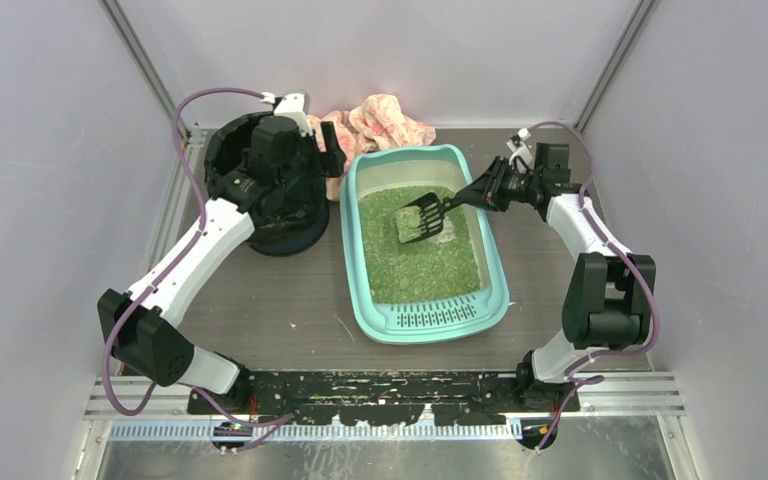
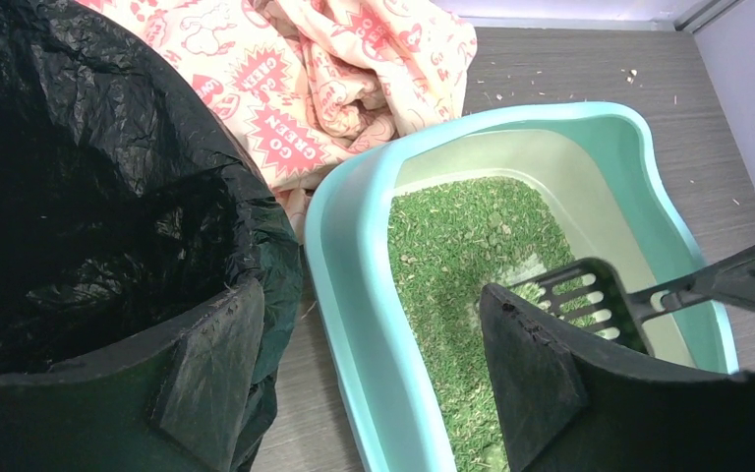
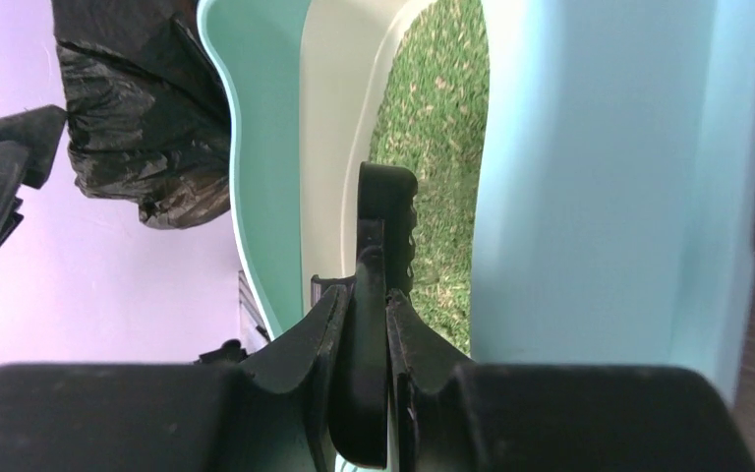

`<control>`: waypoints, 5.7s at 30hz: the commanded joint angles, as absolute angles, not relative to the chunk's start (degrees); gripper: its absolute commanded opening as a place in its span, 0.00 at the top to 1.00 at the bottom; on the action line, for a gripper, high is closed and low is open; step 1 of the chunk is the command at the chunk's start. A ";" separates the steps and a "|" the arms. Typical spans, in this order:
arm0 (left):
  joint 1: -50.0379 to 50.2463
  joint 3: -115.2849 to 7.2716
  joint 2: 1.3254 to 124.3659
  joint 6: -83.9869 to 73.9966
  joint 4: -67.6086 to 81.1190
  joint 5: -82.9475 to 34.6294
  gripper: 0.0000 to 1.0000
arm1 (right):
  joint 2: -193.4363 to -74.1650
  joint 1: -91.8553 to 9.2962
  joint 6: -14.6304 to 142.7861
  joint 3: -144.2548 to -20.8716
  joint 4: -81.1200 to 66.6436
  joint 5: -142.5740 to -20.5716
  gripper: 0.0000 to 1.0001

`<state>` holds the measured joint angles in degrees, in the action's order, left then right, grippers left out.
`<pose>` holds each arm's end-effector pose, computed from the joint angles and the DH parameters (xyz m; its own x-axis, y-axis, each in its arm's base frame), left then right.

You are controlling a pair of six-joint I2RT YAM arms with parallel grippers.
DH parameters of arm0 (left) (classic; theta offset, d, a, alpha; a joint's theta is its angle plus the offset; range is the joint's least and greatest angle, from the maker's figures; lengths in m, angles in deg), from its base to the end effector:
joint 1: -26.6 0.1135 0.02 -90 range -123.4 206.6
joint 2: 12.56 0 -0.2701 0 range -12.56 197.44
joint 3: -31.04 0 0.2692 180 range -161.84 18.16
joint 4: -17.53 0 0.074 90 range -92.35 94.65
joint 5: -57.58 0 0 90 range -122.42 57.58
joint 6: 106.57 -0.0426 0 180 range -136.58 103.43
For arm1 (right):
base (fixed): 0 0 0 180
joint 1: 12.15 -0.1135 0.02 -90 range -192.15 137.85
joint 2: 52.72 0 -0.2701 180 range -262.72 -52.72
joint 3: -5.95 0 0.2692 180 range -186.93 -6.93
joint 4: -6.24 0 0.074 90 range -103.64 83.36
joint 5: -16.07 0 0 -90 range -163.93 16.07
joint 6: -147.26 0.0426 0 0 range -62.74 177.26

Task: Clean the litter box

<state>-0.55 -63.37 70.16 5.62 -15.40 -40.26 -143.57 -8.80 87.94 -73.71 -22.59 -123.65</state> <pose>0.3209 -0.1581 0.3939 -0.4265 -0.2018 -0.8817 0.1921 0.9324 -0.3063 0.3671 0.0111 0.2660 -0.8304 0.3791 -0.4083 -0.1416 0.5653 0.8127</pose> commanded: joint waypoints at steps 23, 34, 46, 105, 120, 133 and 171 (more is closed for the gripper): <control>-0.73 -68.61 73.02 4.94 -12.19 -39.72 0.20 | -139.58 -2.40 108.47 -64.95 9.71 -133.94 0.99; -0.73 -71.25 76.12 5.21 -10.80 -38.95 0.20 | -141.83 -3.82 105.31 -67.25 5.88 -133.86 0.99; -0.73 -72.31 77.45 5.44 -11.25 -39.51 0.20 | -142.38 -4.36 106.95 -67.51 8.45 -133.62 0.99; 26.34 -64.71 70.65 7.43 -19.78 -53.49 0.10 | -155.18 -16.95 111.23 -111.11 -12.69 -129.73 0.99; 24.59 -63.16 69.93 13.42 -25.89 -38.58 0.17 | -156.93 -19.19 110.15 -115.73 -14.24 -127.15 0.99; 16.37 -58.48 65.63 16.75 -28.14 -34.84 0.18 | -166.24 -28.51 104.82 -130.36 -25.03 -122.69 0.99; 16.04 -65.11 62.97 5.10 -34.71 -48.26 0.15 | -163.18 -49.91 62.99 -149.27 -42.18 -89.14 0.99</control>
<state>16.10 -65.49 65.06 4.29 -36.78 -47.88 -170.02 -49.12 67.31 -148.42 -47.20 -90.31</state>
